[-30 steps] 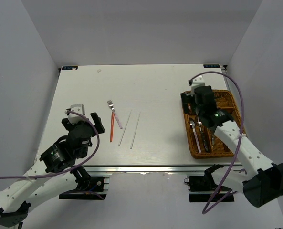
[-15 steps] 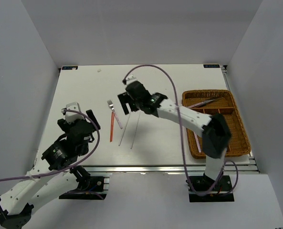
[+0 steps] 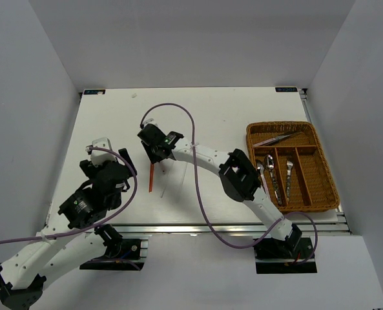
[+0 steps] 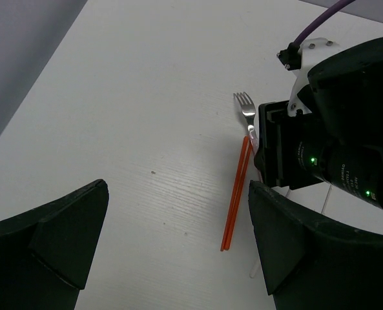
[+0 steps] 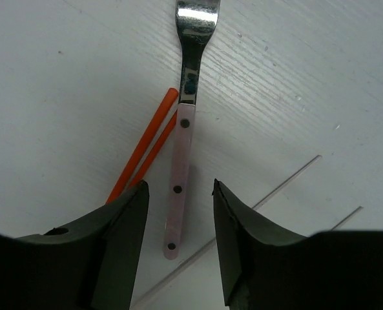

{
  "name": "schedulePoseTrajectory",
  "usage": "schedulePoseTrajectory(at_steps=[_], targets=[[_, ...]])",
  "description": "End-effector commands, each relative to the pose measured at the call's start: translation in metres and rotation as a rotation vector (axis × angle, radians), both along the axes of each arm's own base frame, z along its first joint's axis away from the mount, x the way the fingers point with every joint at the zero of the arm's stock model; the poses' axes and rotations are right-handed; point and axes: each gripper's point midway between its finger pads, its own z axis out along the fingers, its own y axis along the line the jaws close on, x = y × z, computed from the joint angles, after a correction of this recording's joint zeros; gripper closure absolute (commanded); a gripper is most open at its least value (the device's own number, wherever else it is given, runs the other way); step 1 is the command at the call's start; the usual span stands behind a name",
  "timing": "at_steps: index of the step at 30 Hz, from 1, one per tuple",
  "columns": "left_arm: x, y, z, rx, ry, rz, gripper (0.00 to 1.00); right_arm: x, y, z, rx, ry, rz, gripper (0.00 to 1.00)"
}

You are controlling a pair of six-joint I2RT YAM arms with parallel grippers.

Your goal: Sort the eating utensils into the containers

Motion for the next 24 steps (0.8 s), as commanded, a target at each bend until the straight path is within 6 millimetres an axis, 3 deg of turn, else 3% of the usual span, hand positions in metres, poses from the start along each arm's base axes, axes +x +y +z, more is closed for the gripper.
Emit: schedulePoseTrajectory(at_steps=[1, 20, 24], targets=[[0.001, -0.001, 0.004, -0.010, -0.011, -0.008, 0.02, 0.010, 0.005, 0.020, 0.050, -0.034, -0.021, 0.51], [0.000, -0.001, 0.008, -0.027, -0.025, -0.015, 0.02, 0.020, 0.010, -0.030, 0.007, -0.018, -0.036, 0.63], [-0.001, -0.001, 0.008, -0.030, -0.027, -0.017, 0.02, 0.024, -0.004, -0.038, -0.021, -0.018, -0.085, 0.76]])
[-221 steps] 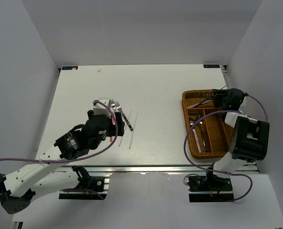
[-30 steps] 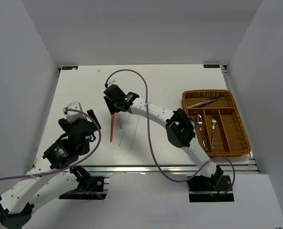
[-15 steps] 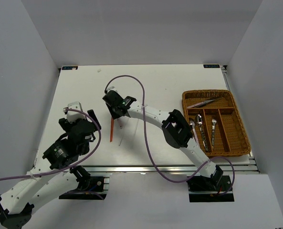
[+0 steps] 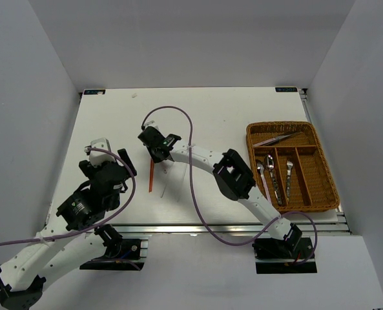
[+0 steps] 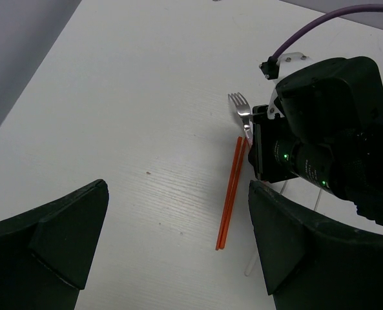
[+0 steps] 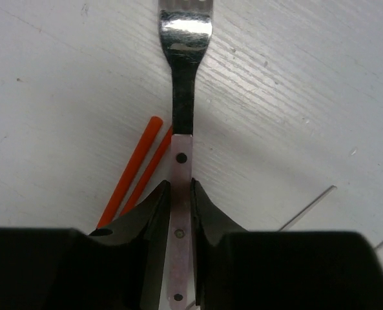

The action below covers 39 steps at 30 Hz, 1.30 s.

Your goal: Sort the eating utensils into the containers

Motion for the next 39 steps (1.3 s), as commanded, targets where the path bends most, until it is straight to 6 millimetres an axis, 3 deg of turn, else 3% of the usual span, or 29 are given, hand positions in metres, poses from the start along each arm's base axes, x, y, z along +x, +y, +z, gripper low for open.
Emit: schedulePoseTrajectory(at_steps=[1, 5, 8, 11, 12, 14, 15, 17, 18, 19, 20, 21, 25, 26, 27, 28, 29, 30, 33, 34, 36, 39], targets=[[0.000, 0.001, 0.006, -0.014, -0.018, 0.000, 0.02, 0.012, -0.015, -0.006, -0.024, -0.022, -0.072, 0.78], [0.000, 0.002, 0.006, -0.017, -0.021, 0.000, 0.02, 0.014, -0.021, -0.007, -0.013, -0.023, -0.103, 0.85], [0.000, 0.001, 0.007, -0.020, -0.023, -0.002, 0.02, 0.016, -0.018, 0.005, 0.026, -0.025, -0.101, 0.99], [0.000, 0.001, 0.006, -0.018, -0.021, -0.003, 0.02, 0.023, -0.004, 0.037, 0.137, -0.043, -0.066, 1.00], [0.000, 0.001, 0.006, -0.018, -0.021, -0.003, 0.02, 0.030, 0.003, 0.068, 0.218, -0.083, -0.051, 1.00], [0.000, 0.001, 0.005, -0.014, -0.018, -0.003, 0.02, 0.038, -0.003, 0.092, 0.275, -0.090, -0.043, 1.00], [0.000, 0.001, 0.006, -0.018, -0.020, -0.003, 0.02, 0.041, -0.009, 0.130, 0.330, -0.130, -0.039, 1.00], [0.000, 0.001, 0.006, -0.017, -0.021, -0.002, 0.02, 0.051, -0.036, 0.149, 0.327, -0.173, -0.047, 1.00], [-0.001, 0.001, 0.006, -0.020, -0.022, -0.002, 0.02, 0.049, -0.052, 0.189, 0.363, -0.224, -0.037, 1.00], [-0.002, 0.003, 0.008, -0.026, -0.029, -0.001, 0.02, 0.052, -0.081, 0.175, 0.304, -0.210, -0.032, 1.00], [-0.002, 0.003, 0.009, -0.033, -0.033, -0.004, 0.02, 0.051, -0.100, 0.177, 0.286, -0.207, -0.025, 1.00], [-0.003, 0.002, 0.009, -0.037, -0.036, -0.008, 0.02, 0.045, -0.125, 0.205, 0.302, -0.235, -0.014, 1.00], [-0.003, 0.001, 0.012, -0.051, -0.049, -0.025, 0.02, 0.031, -0.265, 0.183, 0.170, -0.145, -0.059, 1.00], [-0.003, 0.000, 0.012, -0.052, -0.049, -0.028, 0.02, 0.013, -0.298, 0.155, 0.080, -0.088, -0.045, 1.00], [-0.003, -0.001, 0.011, -0.052, -0.045, -0.034, 0.02, 0.003, -0.324, 0.173, 0.071, -0.140, -0.060, 1.00], [-0.003, -0.002, 0.011, -0.051, -0.043, -0.037, 0.02, 0.001, -0.357, 0.173, 0.030, -0.161, -0.105, 1.00], [-0.003, -0.002, 0.011, -0.049, -0.042, -0.039, 0.02, 0.000, -0.376, 0.176, -0.015, -0.221, -0.125, 1.00], [-0.003, -0.003, 0.010, -0.051, -0.040, -0.046, 0.02, -0.019, -0.402, 0.171, -0.103, -0.295, -0.129, 1.00], [-0.003, -0.004, 0.012, -0.055, -0.044, -0.050, 0.02, -0.038, -0.436, 0.172, -0.189, -0.518, -0.161, 1.00], [-0.003, -0.004, 0.011, -0.056, -0.043, -0.052, 0.02, -0.039, -0.459, 0.171, -0.209, -0.545, -0.237, 1.00], [-0.003, -0.004, 0.012, -0.059, -0.045, -0.057, 0.02, -0.048, -0.480, 0.149, -0.299, -0.536, -0.245, 1.00], [-0.003, -0.008, 0.012, -0.066, -0.046, -0.080, 0.02, -0.053, -0.493, 0.126, -0.353, -0.479, -0.253, 1.00]])
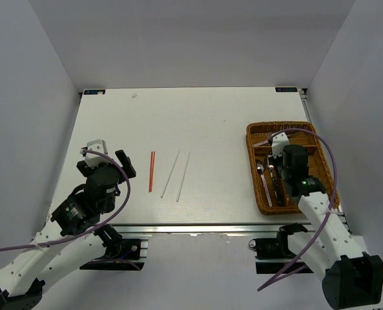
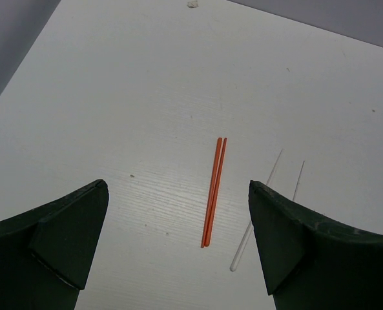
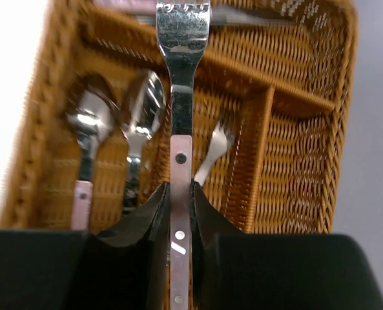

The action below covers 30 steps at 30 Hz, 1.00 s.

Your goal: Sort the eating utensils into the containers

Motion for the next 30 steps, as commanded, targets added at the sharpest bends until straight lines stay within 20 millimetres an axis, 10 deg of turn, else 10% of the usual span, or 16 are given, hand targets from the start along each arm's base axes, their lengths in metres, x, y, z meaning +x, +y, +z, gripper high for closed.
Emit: schedulePoseTrajectory(at_steps=[1, 14, 17, 22, 30], targets=[[0.001, -0.004, 0.001, -0.011, -0.008, -0.022, 0.02, 0.018, -0.026, 0.009, -0.108, -0.079, -0.040, 1.00], [-0.003, 0.000, 0.006, -0.036, -0.032, -0.023, 0.02, 0.001, -0.058, -0.034, -0.140, 0.041, -0.169, 1.00], [-0.002, -0.001, 0.006, -0.034, -0.030, -0.023, 0.02, -0.002, -0.063, -0.036, -0.150, 0.063, -0.197, 0.88], [-0.001, -0.003, 0.004, -0.026, -0.020, -0.030, 0.02, -0.003, -0.068, -0.028, -0.147, 0.038, -0.250, 0.36], [0.002, -0.006, -0.001, -0.005, 0.001, -0.032, 0.02, 0.020, -0.053, 0.019, -0.010, -0.015, -0.265, 0.11]])
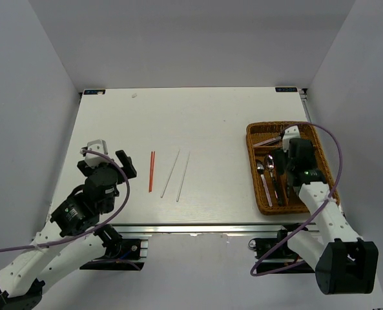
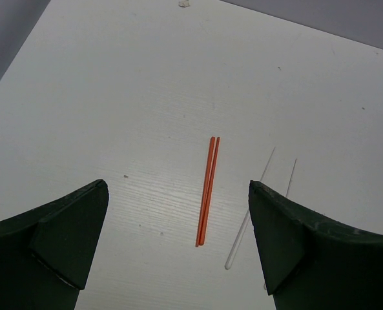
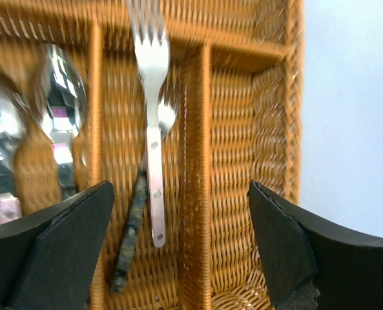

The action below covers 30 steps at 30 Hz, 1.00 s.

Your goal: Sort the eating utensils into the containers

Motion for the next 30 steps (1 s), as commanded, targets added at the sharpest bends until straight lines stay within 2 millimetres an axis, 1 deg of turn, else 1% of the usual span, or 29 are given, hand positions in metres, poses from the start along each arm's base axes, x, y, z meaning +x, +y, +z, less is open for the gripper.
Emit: schedulePoseTrajectory(at_steps=[1, 3, 4, 6, 8, 9, 11, 12, 13, 14, 15, 17, 18, 20, 22, 30], targets=[[0.003, -0.003, -0.004, 0.018, 0.015, -0.002, 0.02, 0.023, 0.009, 0.051, 0.100, -0.109, -0.037, 0.11], [0.004, -0.003, -0.006, 0.027, 0.023, 0.001, 0.02, 0.030, 0.016, 0.061, 0.137, -0.124, -0.019, 0.11], [0.006, -0.004, -0.008, 0.036, 0.032, 0.003, 0.02, 0.033, 0.019, 0.071, 0.170, -0.137, -0.025, 0.11], [0.007, -0.005, -0.011, 0.049, 0.043, 0.004, 0.02, 0.037, 0.020, 0.074, 0.176, -0.145, -0.025, 0.11], [0.009, -0.007, -0.014, 0.062, 0.057, 0.008, 0.02, 0.044, 0.016, 0.065, 0.134, -0.144, -0.020, 0.11], [0.010, -0.007, -0.016, 0.067, 0.062, 0.008, 0.02, 0.047, 0.018, 0.056, 0.135, -0.118, -0.007, 0.11], [0.011, -0.009, -0.018, 0.080, 0.076, 0.008, 0.02, 0.054, 0.023, 0.048, 0.168, -0.107, -0.004, 0.27], [0.011, -0.009, -0.019, 0.081, 0.078, 0.009, 0.02, 0.058, 0.024, 0.037, 0.180, -0.078, -0.013, 0.38], [0.012, -0.010, -0.019, 0.083, 0.080, 0.009, 0.02, 0.063, 0.024, 0.036, 0.199, -0.081, -0.024, 0.51], [0.011, -0.009, -0.019, 0.082, 0.079, 0.010, 0.02, 0.066, 0.025, 0.028, 0.211, -0.064, -0.021, 0.56], [0.011, -0.008, -0.019, 0.083, 0.078, 0.011, 0.02, 0.068, 0.025, 0.015, 0.215, -0.025, -0.026, 0.60], [0.011, -0.008, -0.018, 0.077, 0.074, 0.013, 0.02, 0.070, 0.023, 0.004, 0.216, -0.009, -0.049, 0.61], [0.010, -0.007, -0.017, 0.071, 0.067, 0.015, 0.02, 0.071, 0.022, -0.003, 0.213, 0.004, -0.057, 0.61], [0.009, -0.007, -0.017, 0.067, 0.063, 0.008, 0.02, 0.069, 0.019, -0.011, 0.212, 0.014, -0.072, 0.60], [0.010, -0.009, -0.017, 0.065, 0.064, 0.000, 0.02, 0.069, 0.016, -0.015, 0.212, 0.011, -0.089, 0.60], [0.010, -0.011, -0.017, 0.066, 0.068, -0.014, 0.02, 0.067, 0.009, -0.042, 0.206, 0.079, -0.107, 0.59]])
